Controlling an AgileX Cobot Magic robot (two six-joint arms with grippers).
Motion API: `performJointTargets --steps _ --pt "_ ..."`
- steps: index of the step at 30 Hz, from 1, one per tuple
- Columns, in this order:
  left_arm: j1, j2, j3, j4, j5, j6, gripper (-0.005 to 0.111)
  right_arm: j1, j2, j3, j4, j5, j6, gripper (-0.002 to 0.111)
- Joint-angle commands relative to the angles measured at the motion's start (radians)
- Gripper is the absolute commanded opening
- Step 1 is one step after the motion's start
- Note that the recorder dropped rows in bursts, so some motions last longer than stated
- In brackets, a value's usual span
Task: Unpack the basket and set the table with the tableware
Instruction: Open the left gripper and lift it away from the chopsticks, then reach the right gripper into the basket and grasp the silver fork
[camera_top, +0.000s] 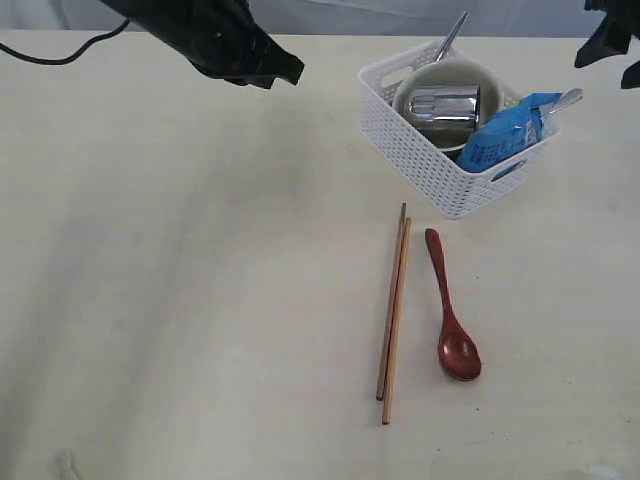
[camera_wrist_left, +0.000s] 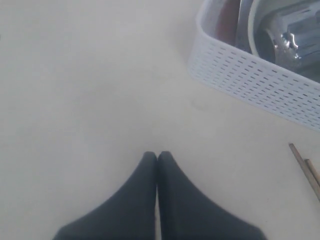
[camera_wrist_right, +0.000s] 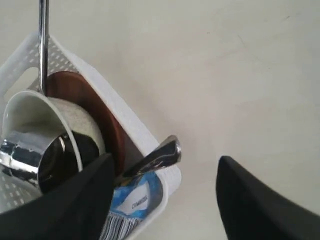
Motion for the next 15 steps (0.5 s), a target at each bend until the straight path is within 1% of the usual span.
performJointTargets --steps 1,5,10,15 --pt "-0.001 -0.012 0.035 -0.015 -0.024 0.008 0.0 -0.005 0.004 0.081 0.075 -0.155 0.009 0.057" --pt "-0.001 -0.012 0.042 -0.017 -0.024 0.008 0.0 -0.005 0.009 0.13 0.091 -0.257 0.004 0.057" --pt "-0.001 -0.012 0.042 -0.038 -0.026 0.011 0.0 0.006 0.036 0.135 0.117 -0.264 -0.004 0.057" --pt "-0.001 -0.012 0.042 -0.04 -0.026 0.011 0.0 0.033 0.075 0.135 0.195 -0.301 -0.053 0.057"
